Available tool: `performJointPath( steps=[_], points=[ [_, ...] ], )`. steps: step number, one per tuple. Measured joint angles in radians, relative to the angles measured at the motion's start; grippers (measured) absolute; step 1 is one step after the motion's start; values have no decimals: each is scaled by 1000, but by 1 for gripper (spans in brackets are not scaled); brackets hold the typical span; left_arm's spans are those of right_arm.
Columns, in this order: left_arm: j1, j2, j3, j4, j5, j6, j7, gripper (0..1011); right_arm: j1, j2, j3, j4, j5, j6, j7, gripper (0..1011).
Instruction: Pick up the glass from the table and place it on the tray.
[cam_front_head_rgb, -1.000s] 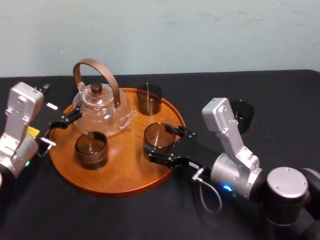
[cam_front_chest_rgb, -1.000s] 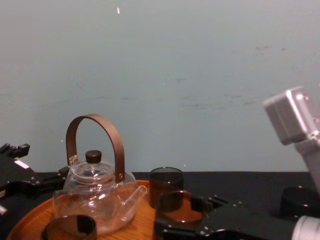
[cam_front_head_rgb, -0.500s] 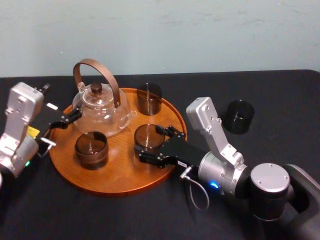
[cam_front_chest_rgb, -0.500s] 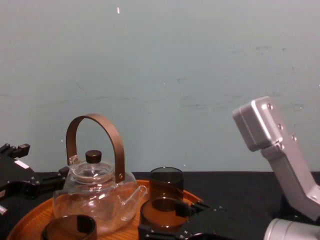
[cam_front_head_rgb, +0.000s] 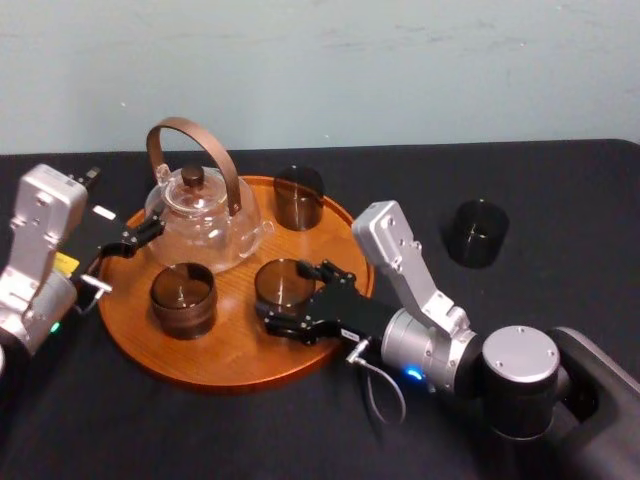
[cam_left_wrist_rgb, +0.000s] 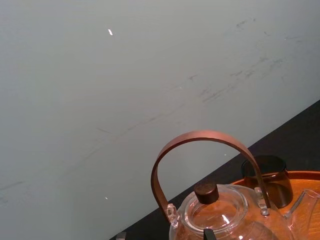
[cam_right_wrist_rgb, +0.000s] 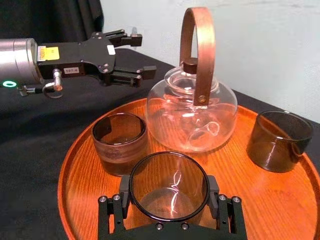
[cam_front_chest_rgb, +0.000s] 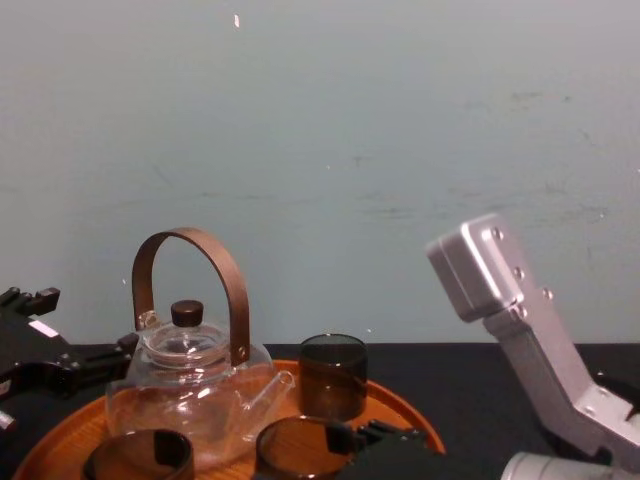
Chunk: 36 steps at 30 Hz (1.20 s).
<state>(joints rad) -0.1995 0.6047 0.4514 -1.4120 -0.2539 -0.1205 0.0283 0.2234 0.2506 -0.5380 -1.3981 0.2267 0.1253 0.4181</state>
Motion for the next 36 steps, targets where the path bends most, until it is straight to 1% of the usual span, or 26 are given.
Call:
performJointPath(
  steps=[19,36],
  points=[
    [0,0,0,0,0,0,0,1001,16,-7,-24,19,-12,7,16,904],
    [0,0,0,0,0,0,0,1001,15,-6,-22,19,-12,7,16,904]
  ],
)
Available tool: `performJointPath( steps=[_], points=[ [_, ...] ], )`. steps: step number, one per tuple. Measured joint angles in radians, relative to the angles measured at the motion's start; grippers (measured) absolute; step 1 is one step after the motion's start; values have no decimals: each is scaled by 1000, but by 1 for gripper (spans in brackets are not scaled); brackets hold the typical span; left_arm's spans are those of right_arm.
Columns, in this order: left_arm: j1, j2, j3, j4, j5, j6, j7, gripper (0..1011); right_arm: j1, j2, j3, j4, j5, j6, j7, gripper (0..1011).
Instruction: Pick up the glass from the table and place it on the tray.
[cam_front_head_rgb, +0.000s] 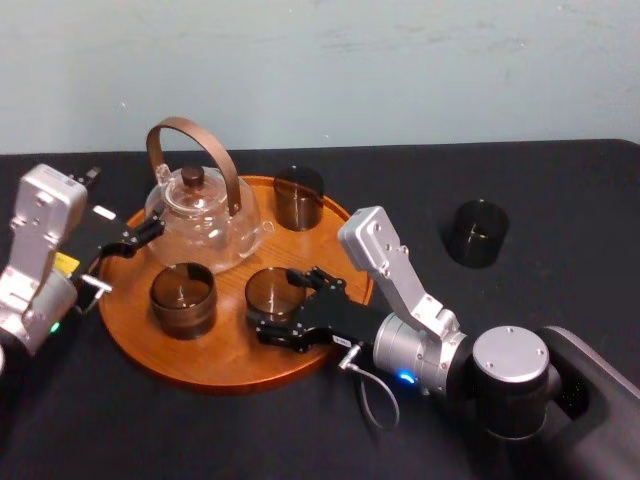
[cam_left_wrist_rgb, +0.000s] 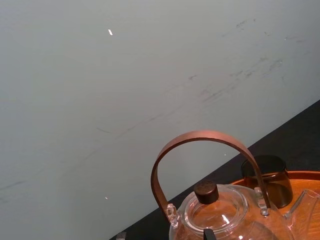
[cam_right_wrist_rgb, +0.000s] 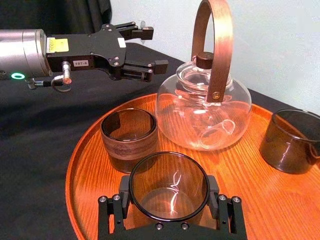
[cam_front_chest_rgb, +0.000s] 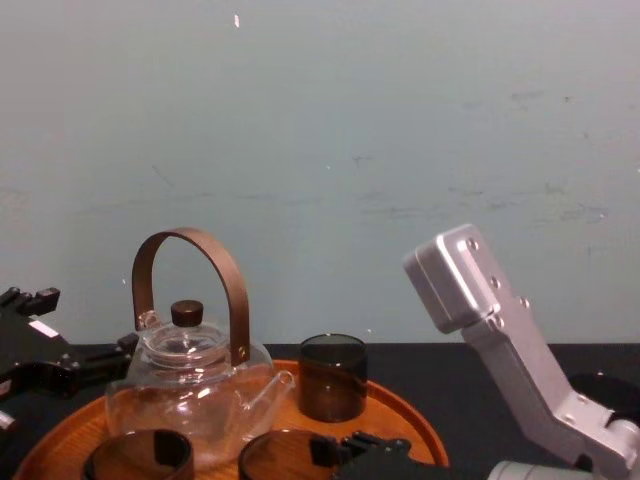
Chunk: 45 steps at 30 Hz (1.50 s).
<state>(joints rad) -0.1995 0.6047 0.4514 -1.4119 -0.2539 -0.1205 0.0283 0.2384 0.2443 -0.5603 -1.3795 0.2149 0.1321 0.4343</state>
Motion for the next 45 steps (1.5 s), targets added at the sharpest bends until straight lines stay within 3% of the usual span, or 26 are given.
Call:
performJointPath(
  steps=[10,16,27,31,45],
  points=[
    [0,0,0,0,0,0,0,1001,-1,0,1,-1,1,-1,-1,908],
    [0,0,0,0,0,0,0,1001,-1,0,1,-1,1,-1,-1,1002],
    [0,0,0,0,0,0,0,1001,-3,1,4,-4,9,-2,3,1002],
    [0,0,0,0,0,0,0,1001,-12,9,12,-22,18,-5,4,1002],
    [0,0,0,0,0,0,0,1001,-76,72,50,-175,26,-19,-21,1002]
  ],
)
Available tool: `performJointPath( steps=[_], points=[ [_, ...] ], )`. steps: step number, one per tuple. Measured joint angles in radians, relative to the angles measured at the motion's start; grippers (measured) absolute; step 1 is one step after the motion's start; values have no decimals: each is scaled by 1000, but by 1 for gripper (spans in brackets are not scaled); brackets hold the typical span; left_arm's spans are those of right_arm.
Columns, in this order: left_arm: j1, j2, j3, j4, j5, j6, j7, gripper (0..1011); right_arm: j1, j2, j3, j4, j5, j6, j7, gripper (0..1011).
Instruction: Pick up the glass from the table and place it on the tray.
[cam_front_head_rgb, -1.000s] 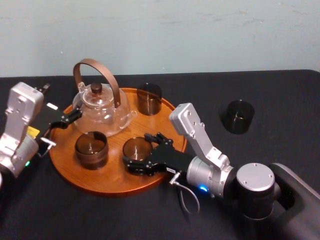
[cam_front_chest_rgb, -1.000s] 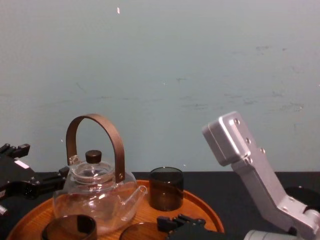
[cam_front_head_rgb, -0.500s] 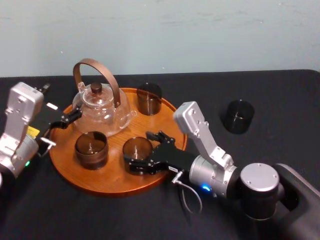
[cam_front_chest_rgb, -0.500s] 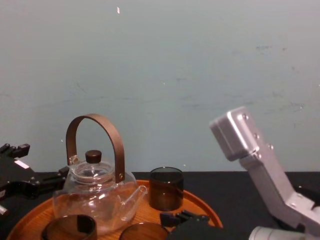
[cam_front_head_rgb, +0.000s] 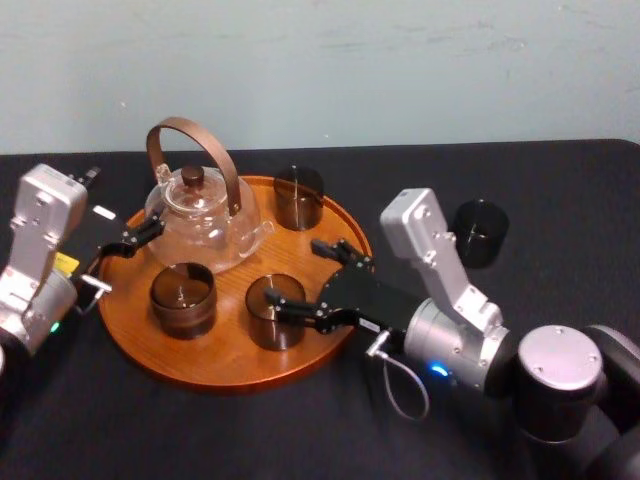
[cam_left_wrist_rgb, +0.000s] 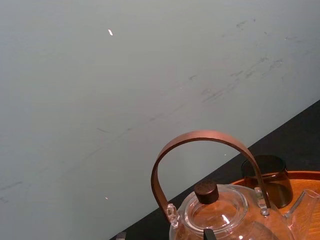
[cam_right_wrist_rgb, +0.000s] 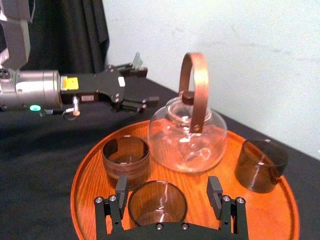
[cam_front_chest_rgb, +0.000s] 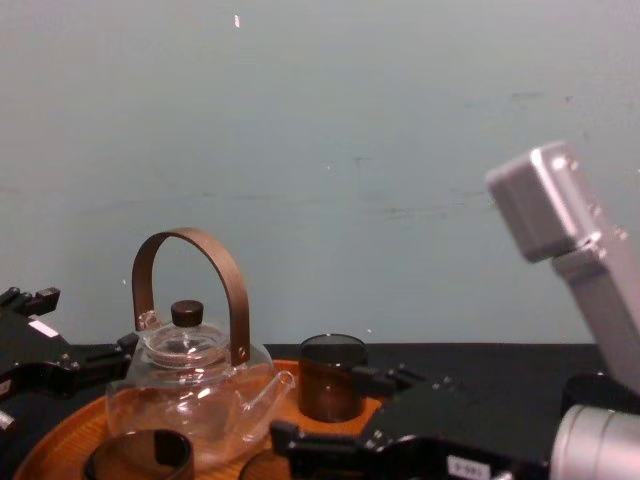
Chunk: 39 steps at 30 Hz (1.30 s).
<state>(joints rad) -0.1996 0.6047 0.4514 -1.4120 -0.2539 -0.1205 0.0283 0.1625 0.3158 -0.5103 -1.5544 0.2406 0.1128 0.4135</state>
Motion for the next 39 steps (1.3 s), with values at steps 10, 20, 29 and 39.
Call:
performJointPath(
  steps=[10,20,29,39],
  points=[
    [0,0,0,0,0,0,0,1001,-68,49,53,-90,30,-18,-15,1002],
    [0,0,0,0,0,0,0,1001,-146,102,108,-137,66,-39,-21,1002],
    [0,0,0,0,0,0,0,1001,-196,134,140,-146,81,-63,-22,1002],
    [0,0,0,0,0,0,0,1001,-223,141,180,-139,86,-81,-46,1002]
  ],
)
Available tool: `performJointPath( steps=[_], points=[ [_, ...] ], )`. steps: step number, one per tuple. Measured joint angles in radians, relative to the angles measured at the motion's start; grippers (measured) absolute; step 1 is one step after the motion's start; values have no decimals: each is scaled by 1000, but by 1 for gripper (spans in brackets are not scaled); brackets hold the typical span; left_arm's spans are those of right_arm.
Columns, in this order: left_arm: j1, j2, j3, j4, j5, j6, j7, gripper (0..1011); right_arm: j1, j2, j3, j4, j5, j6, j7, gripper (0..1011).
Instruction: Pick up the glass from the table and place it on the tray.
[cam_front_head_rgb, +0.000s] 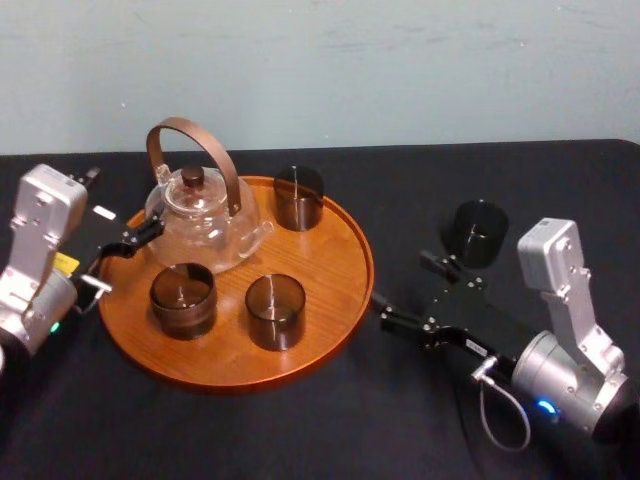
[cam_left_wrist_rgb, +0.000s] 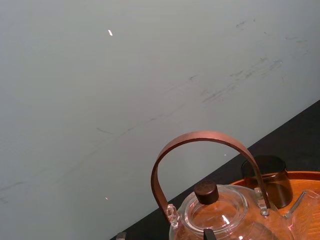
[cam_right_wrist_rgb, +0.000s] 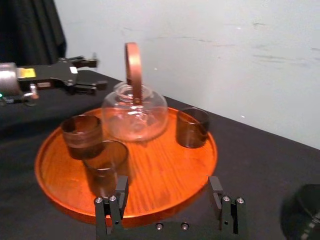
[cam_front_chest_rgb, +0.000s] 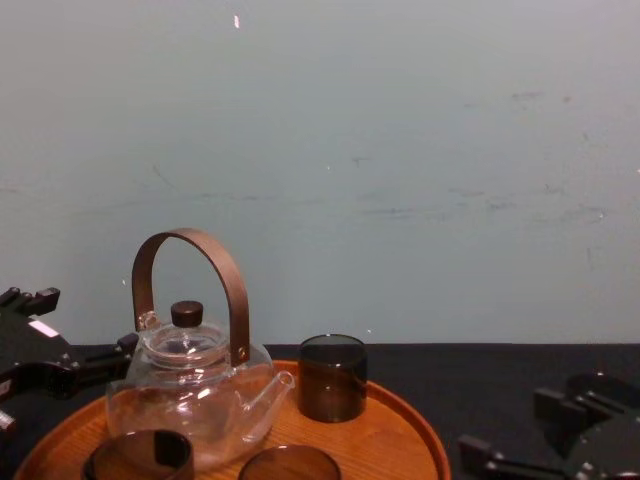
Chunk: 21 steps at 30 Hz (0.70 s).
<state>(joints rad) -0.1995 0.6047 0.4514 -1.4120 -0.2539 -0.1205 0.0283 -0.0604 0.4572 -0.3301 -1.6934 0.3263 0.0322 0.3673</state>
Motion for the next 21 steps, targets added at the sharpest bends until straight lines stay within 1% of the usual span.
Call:
performJointPath(
  steps=[12,21],
  points=[
    [0,0,0,0,0,0,0,1001,1,-12,58,46,1,1,-29,1003],
    [0,0,0,0,0,0,0,1001,-8,-17,89,60,8,1,-35,1002]
  ],
)
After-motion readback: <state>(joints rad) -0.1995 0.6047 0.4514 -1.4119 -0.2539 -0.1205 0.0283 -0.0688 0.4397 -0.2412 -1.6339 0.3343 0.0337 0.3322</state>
